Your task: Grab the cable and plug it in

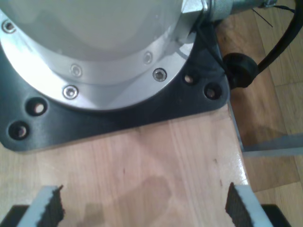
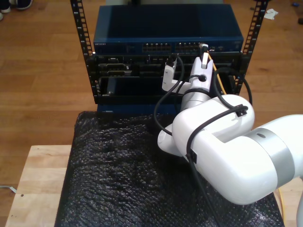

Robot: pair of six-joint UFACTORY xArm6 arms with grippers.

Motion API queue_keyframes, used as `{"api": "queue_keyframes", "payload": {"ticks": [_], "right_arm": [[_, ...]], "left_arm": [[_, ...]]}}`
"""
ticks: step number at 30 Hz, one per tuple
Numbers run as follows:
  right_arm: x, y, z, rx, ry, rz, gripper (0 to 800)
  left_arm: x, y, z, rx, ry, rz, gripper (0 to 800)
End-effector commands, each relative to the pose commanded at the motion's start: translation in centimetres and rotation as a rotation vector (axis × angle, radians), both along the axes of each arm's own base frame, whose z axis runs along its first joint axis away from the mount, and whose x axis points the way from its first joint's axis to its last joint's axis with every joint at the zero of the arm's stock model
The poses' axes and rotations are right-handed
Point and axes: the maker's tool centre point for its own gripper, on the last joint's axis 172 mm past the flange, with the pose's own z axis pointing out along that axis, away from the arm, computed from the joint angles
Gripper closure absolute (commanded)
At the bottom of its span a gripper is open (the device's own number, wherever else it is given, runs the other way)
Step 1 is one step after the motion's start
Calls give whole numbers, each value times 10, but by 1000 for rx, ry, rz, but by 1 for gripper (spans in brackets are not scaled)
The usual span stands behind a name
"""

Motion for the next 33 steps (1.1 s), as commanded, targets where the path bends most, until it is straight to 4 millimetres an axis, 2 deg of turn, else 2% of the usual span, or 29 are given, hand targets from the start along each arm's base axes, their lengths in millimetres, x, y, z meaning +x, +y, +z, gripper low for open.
{"api": "queue_keyframes", "payload": {"ticks": [33], "right_arm": [[5,0,-8,0,26,9,800]], "left_arm": [[0,0,0,0,0,0,0]]}}
